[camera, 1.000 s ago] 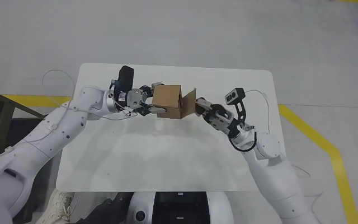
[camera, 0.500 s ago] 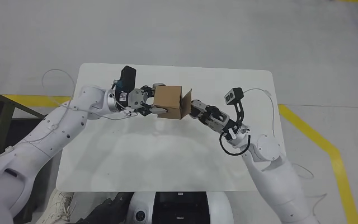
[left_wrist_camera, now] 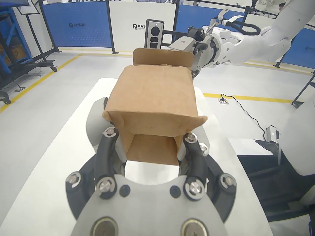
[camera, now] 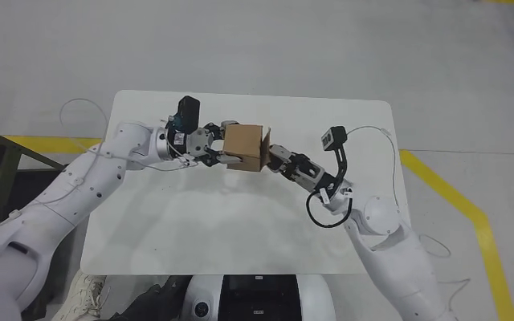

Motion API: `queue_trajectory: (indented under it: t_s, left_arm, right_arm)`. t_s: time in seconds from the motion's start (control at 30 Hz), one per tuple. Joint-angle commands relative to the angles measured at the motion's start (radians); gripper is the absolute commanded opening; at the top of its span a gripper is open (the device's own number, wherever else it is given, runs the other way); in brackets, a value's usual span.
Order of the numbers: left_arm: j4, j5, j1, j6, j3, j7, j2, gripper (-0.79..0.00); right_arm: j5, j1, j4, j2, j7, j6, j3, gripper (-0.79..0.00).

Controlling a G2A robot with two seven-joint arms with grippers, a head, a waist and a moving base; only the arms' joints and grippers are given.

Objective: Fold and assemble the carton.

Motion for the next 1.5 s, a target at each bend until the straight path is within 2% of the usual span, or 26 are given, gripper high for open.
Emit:
queue_trajectory:
  t_s: [0.0,0.37,0.8,0.9,1.0,1.2,1.33,1.47]
  left_arm:
    - [-0.001,0.005,0.004,0.0,-0.007,-0.007,-0.003,-0.785]
    - [-0.003,0.014,0.025,0.0,-0.038,-0.021,-0.012,-0.785]
    - [-0.006,0.015,0.043,0.0,-0.063,-0.025,-0.014,-0.785]
    - [-0.006,0.016,0.045,0.0,-0.066,-0.026,-0.014,-0.785]
    - [-0.006,0.014,0.047,0.0,-0.068,-0.029,-0.015,-0.785]
    - [-0.005,0.012,0.048,0.0,-0.07,-0.034,-0.016,-0.785]
    - [-0.001,0.01,0.047,0.0,-0.071,-0.039,-0.017,-0.785]
    - [0.001,0.007,0.047,0.0,-0.07,-0.043,-0.018,-0.785]
  right_arm:
    - [-0.019,0.001,-0.002,0.0,-0.012,0.008,-0.004,-0.554]
    - [-0.078,0.01,-0.008,-0.002,-0.068,0.035,-0.014,-0.517]
    - [-0.106,0.012,-0.005,-0.003,-0.088,0.056,-0.012,-0.576]
    - [-0.064,0.012,-0.006,-0.005,-0.088,0.04,-0.01,-0.529]
    - [-0.021,0.012,-0.002,-0.006,-0.063,0.025,-0.004,-0.536]
    - [-0.052,0.017,0.009,-0.006,-0.043,0.034,-0.024,-0.529]
    - [-0.088,0.018,0.008,-0.007,-0.052,0.037,-0.036,-0.505]
    - [-0.106,0.014,-0.011,-0.006,-0.055,0.038,-0.035,-0.376]
